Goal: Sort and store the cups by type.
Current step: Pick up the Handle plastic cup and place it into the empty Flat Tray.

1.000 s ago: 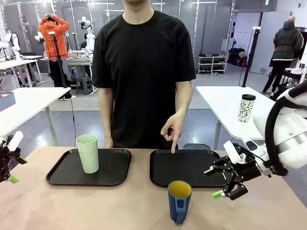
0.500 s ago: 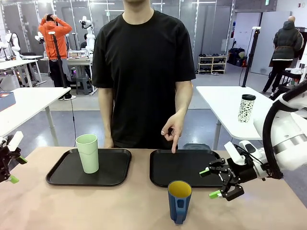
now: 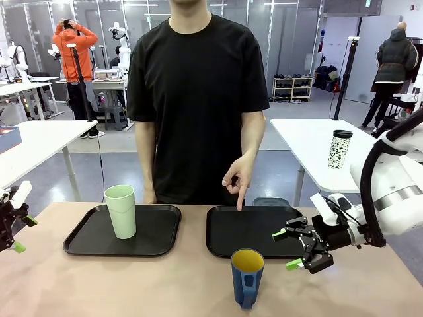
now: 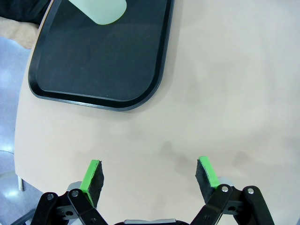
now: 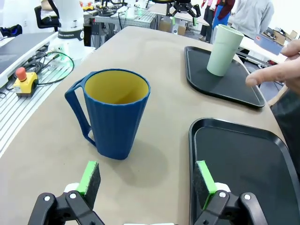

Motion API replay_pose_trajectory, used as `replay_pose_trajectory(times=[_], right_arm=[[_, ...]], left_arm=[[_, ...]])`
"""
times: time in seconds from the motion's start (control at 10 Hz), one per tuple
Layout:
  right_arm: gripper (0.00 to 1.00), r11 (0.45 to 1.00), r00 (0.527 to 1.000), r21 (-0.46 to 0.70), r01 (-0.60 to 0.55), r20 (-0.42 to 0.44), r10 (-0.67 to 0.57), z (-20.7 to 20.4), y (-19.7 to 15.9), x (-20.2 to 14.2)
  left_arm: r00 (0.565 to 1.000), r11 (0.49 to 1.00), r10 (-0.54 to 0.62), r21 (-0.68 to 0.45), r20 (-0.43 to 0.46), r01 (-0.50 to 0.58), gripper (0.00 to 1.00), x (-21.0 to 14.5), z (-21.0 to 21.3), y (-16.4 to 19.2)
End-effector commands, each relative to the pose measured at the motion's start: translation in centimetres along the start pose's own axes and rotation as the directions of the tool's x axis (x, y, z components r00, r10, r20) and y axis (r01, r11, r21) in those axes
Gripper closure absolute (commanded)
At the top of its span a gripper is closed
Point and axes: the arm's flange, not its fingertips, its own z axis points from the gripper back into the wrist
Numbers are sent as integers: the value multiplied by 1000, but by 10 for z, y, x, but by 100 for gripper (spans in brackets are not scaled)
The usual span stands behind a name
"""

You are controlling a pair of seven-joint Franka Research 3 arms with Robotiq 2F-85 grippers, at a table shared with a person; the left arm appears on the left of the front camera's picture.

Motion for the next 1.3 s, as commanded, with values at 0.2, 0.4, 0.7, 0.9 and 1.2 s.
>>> replay_pose_trajectory(times=[0.2, 0.4, 0.7, 0.9, 1.2], right_arm=[[0, 1000, 1000, 0, 0, 0, 0, 0, 0, 0], [0, 1000, 1000, 0, 0, 0, 0, 0, 0, 0], [0, 997, 999, 64, 41, 5, -41, -9, -8, -1], [0, 991, 998, 116, 69, -1, -69, -25, -10, 5], [0, 980, 995, 174, 100, -20, -98, -42, -9, 9]], left_arm=[[1000, 1000, -17, 13, 6, 16, 0, -1, 0, -1], [1000, 1000, -17, 13, 6, 16, 0, -1, 0, -1], [1000, 1000, -17, 13, 6, 16, 0, -1, 0, -1], [1000, 1000, -17, 13, 6, 16, 0, -1, 0, -1], [1000, 1000, -17, 13, 6, 16, 0, -1, 0, -1]])
